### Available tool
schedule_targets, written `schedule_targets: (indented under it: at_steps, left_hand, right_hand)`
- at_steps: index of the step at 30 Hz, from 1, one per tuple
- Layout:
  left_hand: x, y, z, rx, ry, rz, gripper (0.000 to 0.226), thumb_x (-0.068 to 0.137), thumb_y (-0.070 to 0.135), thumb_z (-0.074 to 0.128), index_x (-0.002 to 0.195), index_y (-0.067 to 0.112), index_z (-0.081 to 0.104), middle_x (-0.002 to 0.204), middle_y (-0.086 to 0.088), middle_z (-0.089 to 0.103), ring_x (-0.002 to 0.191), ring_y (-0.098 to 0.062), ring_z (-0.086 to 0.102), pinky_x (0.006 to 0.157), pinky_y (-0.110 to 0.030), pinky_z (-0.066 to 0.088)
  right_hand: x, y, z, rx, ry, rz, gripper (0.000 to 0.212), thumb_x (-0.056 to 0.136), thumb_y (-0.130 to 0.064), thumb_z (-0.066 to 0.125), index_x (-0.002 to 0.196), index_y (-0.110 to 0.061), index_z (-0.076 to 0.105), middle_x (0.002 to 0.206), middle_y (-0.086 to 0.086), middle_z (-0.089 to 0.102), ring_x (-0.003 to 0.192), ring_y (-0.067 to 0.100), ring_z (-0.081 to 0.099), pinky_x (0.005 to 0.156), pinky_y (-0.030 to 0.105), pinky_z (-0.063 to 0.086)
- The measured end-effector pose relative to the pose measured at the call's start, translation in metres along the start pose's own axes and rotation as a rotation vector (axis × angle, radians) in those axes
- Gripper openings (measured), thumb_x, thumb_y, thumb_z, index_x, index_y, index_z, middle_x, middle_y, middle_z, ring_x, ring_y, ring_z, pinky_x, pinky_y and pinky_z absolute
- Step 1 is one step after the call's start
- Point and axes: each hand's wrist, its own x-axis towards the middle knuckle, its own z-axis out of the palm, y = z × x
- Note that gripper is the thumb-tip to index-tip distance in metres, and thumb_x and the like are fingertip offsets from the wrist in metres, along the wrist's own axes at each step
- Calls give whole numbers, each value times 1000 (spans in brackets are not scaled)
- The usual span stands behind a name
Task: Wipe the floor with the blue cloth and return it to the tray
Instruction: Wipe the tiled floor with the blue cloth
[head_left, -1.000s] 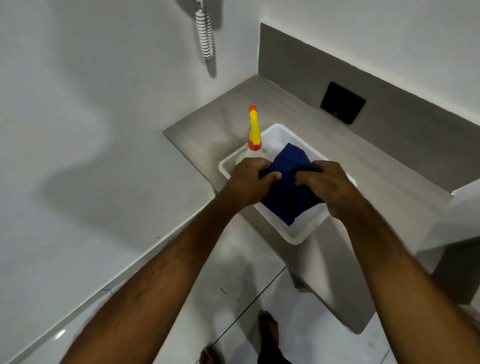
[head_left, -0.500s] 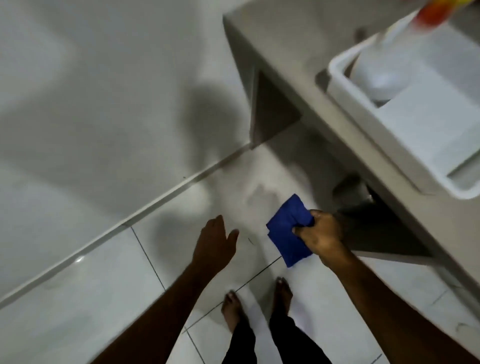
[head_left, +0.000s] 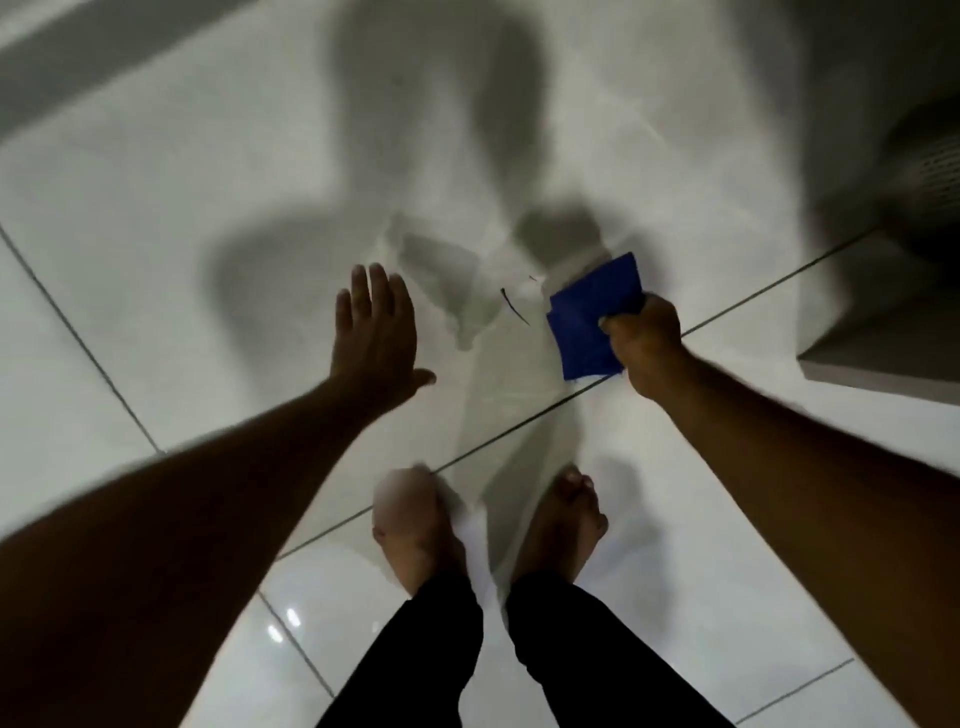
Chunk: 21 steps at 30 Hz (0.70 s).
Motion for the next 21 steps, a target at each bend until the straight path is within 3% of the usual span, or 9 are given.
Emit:
schedule_targets:
  at_steps: [3, 6, 8, 11, 13, 17, 19, 21]
  left_hand:
    - [29, -8, 23, -25, -36, -11, 133, 66, 42, 85, 150, 6, -12, 160, -26, -16, 144, -49, -16, 114, -71, 8]
    - [43, -19, 31, -126, -97, 3, 133, 62, 38, 88, 150, 33, -12, 161, -7, -25, 142, -50, -23, 98, -84, 17]
    - [47, -24, 31, -143, -123, 6, 133, 62, 38, 88, 148, 41, -13, 160, -1, -29, 141, -48, -27, 95, -86, 17]
    - [47, -24, 30, -166, -141, -13, 133, 63, 38, 88, 148, 42, -15, 159, 0, -32, 141, -46, -29, 98, -85, 14]
    - [48, -23, 30, -167, -132, -18, 132, 63, 39, 87, 149, 42, -13, 159, -1, -32, 141, -45, -29, 99, -84, 14]
    - [49, -24, 32, -167, -127, -20, 133, 62, 40, 87, 148, 42, -15, 160, 0, -31, 141, -45, -29, 98, -85, 16]
    - [50, -25, 34, -178, -123, -19, 133, 63, 40, 87, 148, 43, -15, 159, 1, -31, 141, -44, -31, 98, -85, 15]
    - [49, -25, 34, -178, -117, -20, 132, 63, 41, 86, 147, 43, -16, 159, 0, -32, 140, -43, -32, 99, -84, 13]
  right_hand:
    - [25, 14, 3, -137, 142, -101, 49, 83, 2, 66, 129, -3, 51, 125, 14, 61, 111, 27, 60, 84, 30, 49]
    - [35, 21, -5, -510, 428, -408, 76, 76, -17, 79, 141, -6, 39, 142, 18, 49, 129, 37, 48, 103, 45, 45]
    - [30, 29, 4, -658, 309, -487, 75, 85, -29, 72, 147, -6, 35, 152, 23, 36, 137, 43, 36, 111, 51, 36]
    - [16, 52, 33, -844, 34, -412, 71, 99, -26, 52, 155, -6, 13, 162, 28, 2, 147, 50, 4, 119, 57, 26]
    - [23, 46, 39, -865, 64, -384, 70, 100, -20, 46, 156, -7, 5, 162, 28, -6, 147, 53, -5, 118, 61, 23]
    - [73, -25, 51, -756, 272, -224, 79, 96, -25, 50, 156, -11, 1, 163, 27, -7, 147, 53, -4, 115, 66, 14]
    - [74, -42, 81, -801, 327, -347, 76, 96, -32, 46, 156, -11, 6, 162, 29, -1, 147, 53, 1, 114, 68, 13]
    - [48, -12, 114, -941, 258, -651, 70, 97, -37, 42, 155, -11, 14, 161, 31, 7, 146, 54, 7, 114, 68, 14]
